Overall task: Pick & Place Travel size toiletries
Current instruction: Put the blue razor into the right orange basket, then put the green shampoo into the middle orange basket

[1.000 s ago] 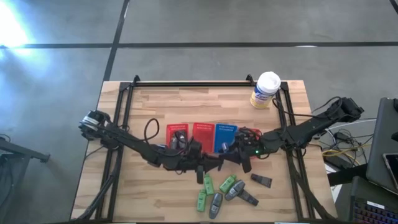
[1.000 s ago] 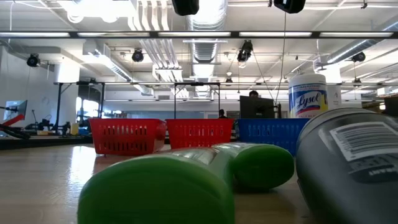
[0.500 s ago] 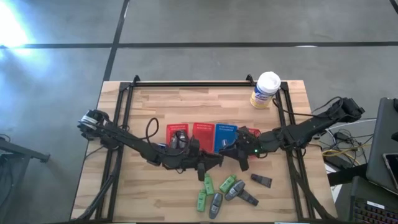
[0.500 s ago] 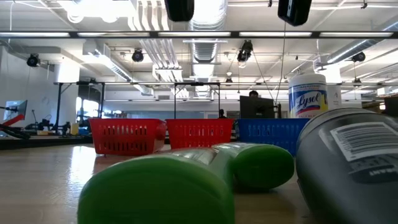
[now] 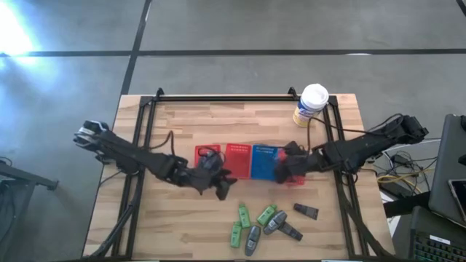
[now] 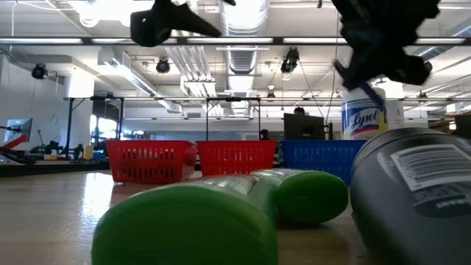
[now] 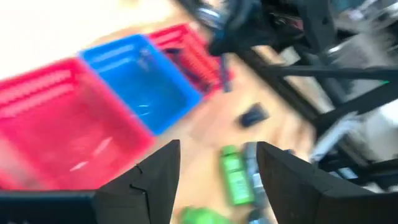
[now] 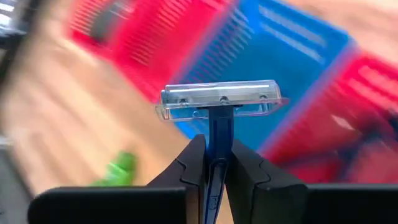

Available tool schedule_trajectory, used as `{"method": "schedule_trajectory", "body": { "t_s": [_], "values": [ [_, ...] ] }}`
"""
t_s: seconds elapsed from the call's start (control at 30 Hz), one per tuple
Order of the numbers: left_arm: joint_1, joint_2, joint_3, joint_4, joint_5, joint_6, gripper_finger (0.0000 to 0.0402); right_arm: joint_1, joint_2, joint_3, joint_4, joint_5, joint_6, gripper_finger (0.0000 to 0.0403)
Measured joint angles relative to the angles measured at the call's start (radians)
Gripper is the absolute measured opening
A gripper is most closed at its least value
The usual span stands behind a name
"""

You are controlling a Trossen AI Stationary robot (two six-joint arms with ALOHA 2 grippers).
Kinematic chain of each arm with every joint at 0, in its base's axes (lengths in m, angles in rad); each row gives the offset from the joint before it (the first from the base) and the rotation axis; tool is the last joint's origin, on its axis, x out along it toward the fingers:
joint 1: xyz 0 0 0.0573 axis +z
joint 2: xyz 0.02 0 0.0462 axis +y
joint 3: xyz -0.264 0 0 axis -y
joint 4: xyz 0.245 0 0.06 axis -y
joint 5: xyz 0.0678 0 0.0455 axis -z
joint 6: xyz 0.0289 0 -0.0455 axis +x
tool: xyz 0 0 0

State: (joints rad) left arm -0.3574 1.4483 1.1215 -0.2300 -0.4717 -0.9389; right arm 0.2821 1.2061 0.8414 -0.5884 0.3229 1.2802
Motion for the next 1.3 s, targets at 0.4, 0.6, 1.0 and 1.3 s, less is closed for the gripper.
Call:
{"method": "schedule_trajectory", "body": {
  "t_s": [0.4,0.6,1.0,1.3],
  "values": [
    [0.138,-0.168,-0.128,-0.054,0.107,0.133,0.0214,-0.056,0.001,-0.100,-0.122,-0.008,0.317,0.0034],
    [0.195,-0.213,-0.205,-0.010,0.178,0.180,0.0213,-0.075,0.000,-0.140,-0.123,-0.044,0.400,0.0041],
    [0.269,-0.224,-0.266,0.064,0.276,0.251,0.0213,-0.074,0.007,-0.143,-0.224,-0.040,0.475,0.0120],
    [0.343,-0.224,-0.266,0.084,0.321,0.301,0.0213,-0.071,0.007,-0.102,-0.216,-0.043,0.463,0.0197]
  ]
}}
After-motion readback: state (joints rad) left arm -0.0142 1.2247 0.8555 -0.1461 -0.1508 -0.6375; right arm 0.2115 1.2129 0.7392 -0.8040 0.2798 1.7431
